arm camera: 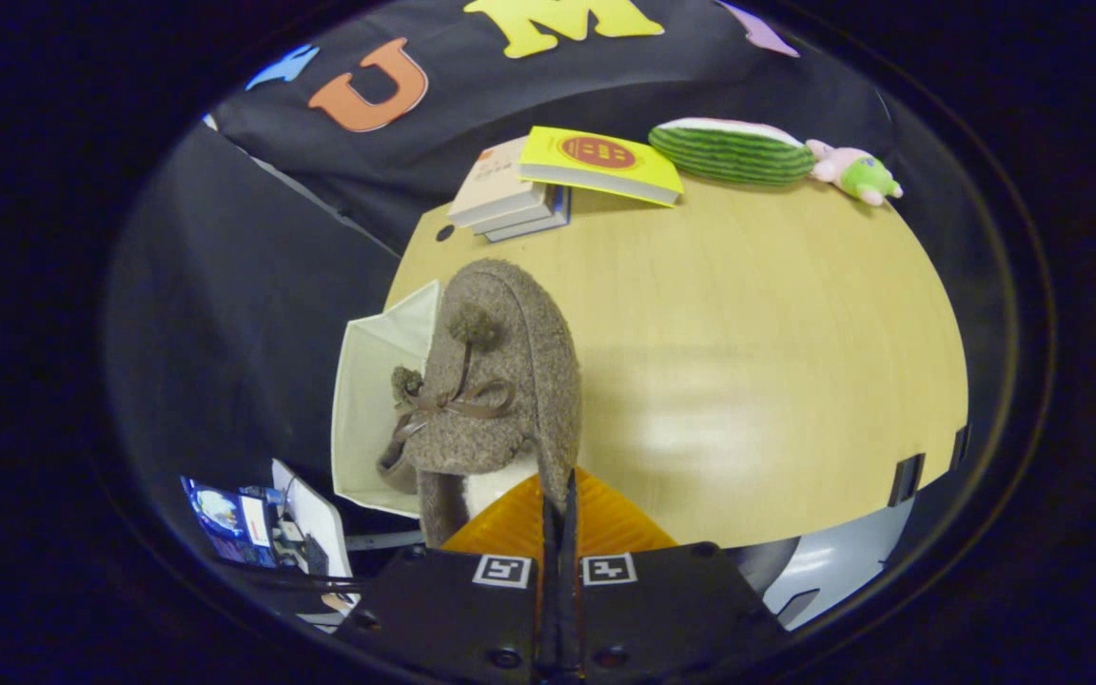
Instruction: Open the storage box then place both shoes into the box .Put the left shoe in first, then the right shoe, with the right side of both shoes facing outward in a uniform manner.
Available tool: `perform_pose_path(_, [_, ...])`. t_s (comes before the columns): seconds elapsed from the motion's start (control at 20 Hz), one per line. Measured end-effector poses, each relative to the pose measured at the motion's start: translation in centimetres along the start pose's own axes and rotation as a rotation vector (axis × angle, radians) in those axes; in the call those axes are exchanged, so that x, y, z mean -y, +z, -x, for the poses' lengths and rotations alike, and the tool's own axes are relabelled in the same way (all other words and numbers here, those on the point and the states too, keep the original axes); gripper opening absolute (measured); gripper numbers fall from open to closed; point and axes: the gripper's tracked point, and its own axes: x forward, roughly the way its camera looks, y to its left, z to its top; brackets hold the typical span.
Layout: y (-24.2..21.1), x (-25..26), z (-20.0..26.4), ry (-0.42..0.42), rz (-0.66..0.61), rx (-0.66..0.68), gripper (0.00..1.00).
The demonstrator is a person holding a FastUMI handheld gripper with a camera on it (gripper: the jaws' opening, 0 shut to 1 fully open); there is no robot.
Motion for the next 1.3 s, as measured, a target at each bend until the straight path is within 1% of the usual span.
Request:
perform_pose_path(0.25, [0.9, -7.5, -0.3, 0.024, 0.046, 0.018, 0.06])
perform_pose_path(0.45, [2.2, -12.3, -2.1, 0.023, 0.073, 0.025, 0.06])
perform_pose_path(0.6, [2.4, -14.5, -4.4, 0.028, 0.053, 0.016, 0.06])
perform_pose_path(0.75, [1.6, -15.3, -6.8, 0.019, 0.032, -0.013, 0.06])
perform_pose_path(0.95, [1.1, -14.5, -9.2, -0.024, 0.019, -0.012, 0.06])
perform_pose_path(1.15, [0.3, -12.7, -10.8, -0.075, -0.024, -0.007, 0.06])
perform_pose_path(1.25, [-0.9, -12.1, -11.2, -0.096, -0.018, -0.043, 0.06])
perform_pose_path(1.3, [-1.3, -12.2, -11.4, -0.092, -0.015, -0.055, 0.06])
